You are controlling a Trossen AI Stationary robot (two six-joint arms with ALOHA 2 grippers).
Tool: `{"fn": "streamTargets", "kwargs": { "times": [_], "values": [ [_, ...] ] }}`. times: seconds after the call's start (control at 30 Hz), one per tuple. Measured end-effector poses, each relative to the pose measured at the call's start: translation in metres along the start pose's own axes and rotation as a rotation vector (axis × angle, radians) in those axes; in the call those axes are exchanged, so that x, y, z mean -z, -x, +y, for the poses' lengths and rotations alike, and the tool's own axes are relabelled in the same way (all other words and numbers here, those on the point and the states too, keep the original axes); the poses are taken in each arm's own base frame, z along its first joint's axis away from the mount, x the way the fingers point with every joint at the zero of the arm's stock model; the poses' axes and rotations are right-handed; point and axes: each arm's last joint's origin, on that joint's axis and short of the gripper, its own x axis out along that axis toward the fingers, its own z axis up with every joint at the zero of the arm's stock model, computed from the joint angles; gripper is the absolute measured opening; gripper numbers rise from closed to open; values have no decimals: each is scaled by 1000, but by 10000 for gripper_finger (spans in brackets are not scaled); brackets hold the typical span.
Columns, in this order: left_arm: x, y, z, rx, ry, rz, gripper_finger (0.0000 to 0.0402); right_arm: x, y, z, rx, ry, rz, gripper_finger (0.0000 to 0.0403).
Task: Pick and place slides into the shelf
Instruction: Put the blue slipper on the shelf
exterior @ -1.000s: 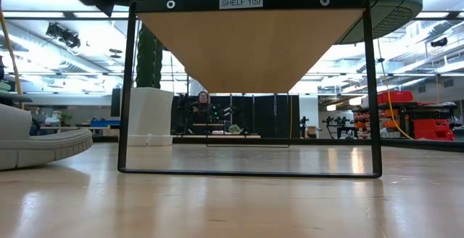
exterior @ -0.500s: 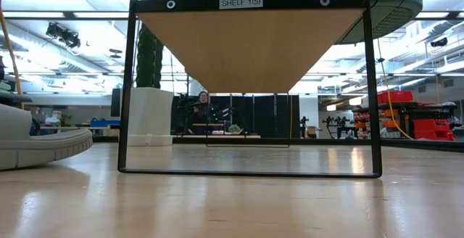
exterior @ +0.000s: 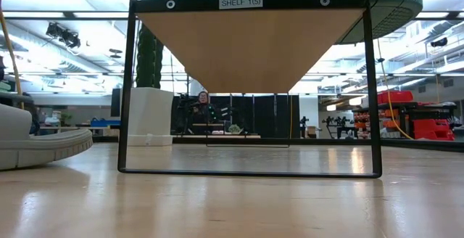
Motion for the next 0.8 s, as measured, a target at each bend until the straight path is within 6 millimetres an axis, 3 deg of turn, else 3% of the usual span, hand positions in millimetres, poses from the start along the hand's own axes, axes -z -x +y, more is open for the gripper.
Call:
{"fn": "streamTargets", "kwargs": {
  "times": [0.27,0.8],
  "values": [
    [13,-33,7,-3,-8,94,76,1,0,0,1,-1,12,103],
    [15,-35,10,-36,-17,106,83,2,0,0,1,4,16,103]
  ]
}}
